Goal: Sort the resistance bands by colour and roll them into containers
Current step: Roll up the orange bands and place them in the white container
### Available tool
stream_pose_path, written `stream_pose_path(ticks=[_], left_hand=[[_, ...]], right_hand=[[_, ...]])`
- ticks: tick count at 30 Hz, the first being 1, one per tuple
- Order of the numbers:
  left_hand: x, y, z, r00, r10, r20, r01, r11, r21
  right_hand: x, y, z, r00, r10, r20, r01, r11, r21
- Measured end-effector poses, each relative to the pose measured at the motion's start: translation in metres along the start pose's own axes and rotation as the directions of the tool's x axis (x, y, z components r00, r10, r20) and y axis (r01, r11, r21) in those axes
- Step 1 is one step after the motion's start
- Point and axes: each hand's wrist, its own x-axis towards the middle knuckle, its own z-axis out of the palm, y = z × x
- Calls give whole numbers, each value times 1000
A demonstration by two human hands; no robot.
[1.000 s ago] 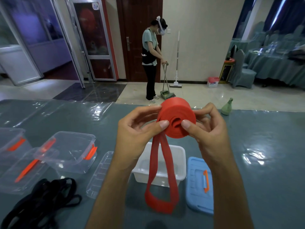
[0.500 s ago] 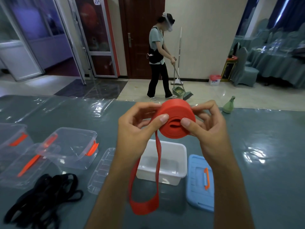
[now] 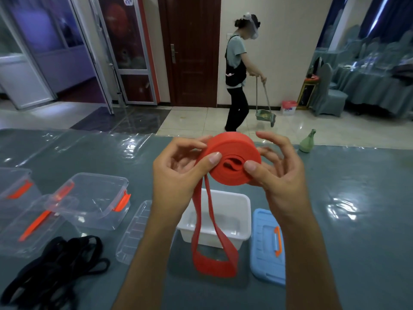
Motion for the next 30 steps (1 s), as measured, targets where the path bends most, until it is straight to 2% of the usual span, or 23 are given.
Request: stream_pose_path(ticks=[3,6,9,11,16,23,27,30], left_hand=[[5,-1,-2,996,-26,84,23,999,43],[7,1,-7,990,-67,125,61,997,51],[7,-1,-9,990,-87,114,79,995,68],[7,-3,-10,988,-110,109,104,993,62],[11,-1,-12,987,-120,109,120,993,9],[11,-3,-21,990,-128,60,125,990,65],[9,-11,-17,987,-146,59,143,988,64],[11,-13,-14,977,-181,111,172,982,81]], right_hand=[[0,0,2,996,-82,-27,83,996,33],[2,4,-3,1000,-25,-2,25,997,76],[5,6,-9,999,43,-10,-43,999,1],[5,6,-9,999,16,-41,-17,1000,-24],[6,9,6,999,-31,-29,33,997,63],[10,14,3,990,111,84,-116,991,58],[13,7,2,999,33,40,-32,999,-24],[12,11,12,1000,7,-9,-7,998,62]])
